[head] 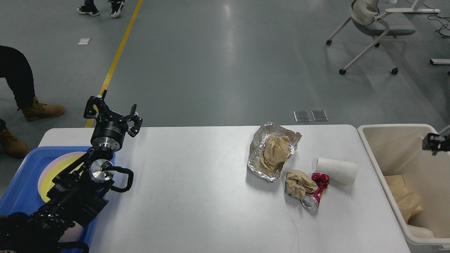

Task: Tidy desktop
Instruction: 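Raise the right gripper up out of the bin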

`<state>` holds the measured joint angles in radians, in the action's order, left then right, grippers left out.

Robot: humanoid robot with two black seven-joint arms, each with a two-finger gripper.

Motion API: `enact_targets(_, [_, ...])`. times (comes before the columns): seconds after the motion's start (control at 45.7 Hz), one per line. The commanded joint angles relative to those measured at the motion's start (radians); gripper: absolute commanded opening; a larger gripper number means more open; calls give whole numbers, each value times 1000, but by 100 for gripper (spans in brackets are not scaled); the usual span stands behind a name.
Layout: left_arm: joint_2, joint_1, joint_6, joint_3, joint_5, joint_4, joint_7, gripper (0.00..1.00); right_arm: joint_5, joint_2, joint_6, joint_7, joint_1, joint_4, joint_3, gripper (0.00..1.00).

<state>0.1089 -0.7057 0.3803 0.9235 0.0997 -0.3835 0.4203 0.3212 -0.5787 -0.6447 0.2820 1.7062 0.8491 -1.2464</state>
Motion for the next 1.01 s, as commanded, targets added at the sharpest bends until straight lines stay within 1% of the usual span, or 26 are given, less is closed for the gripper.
enact_targets(0.0, [0, 0, 0, 0, 0, 0, 0, 96, -2, 52, -232, 0, 208, 47, -7, 100])
enact_targets(0.044, [0, -1, 0, 0, 0, 0, 0, 96, -4, 74, -311, -3, 266, 63, -2, 100])
enact_targets(0.066, [0, 0, 0, 0, 0, 0, 0, 96, -7, 85, -315, -4, 295, 73, -1, 100])
enact_targets(0.219, [0, 0, 0, 0, 0, 0, 0, 96, -13, 167, -315, -10, 473, 155, 73, 100])
enact_targets(0.416, [0, 0, 0, 0, 0, 0, 0, 96, -77, 238, -315, -10, 575, 243, 212, 100])
enact_targets(0.547, [0, 0, 0, 0, 0, 0, 0, 96, -88, 253, -315, -9, 584, 249, 252, 100])
enact_targets(0.656, [0, 0, 0, 0, 0, 0, 0, 96, -90, 252, -315, -9, 573, 240, 243, 100])
enact_targets(0.875, [0, 0, 0, 0, 0, 0, 0, 96, -83, 203, -315, -9, 495, 234, 235, 100])
enact_targets(0.963, [0, 0, 0, 0, 0, 0, 0, 96, -73, 203, -315, -9, 446, 264, 210, 100])
enact_targets(0.984, [0, 0, 0, 0, 0, 0, 0, 96, -73, 203, -299, -9, 432, 280, 199, 100])
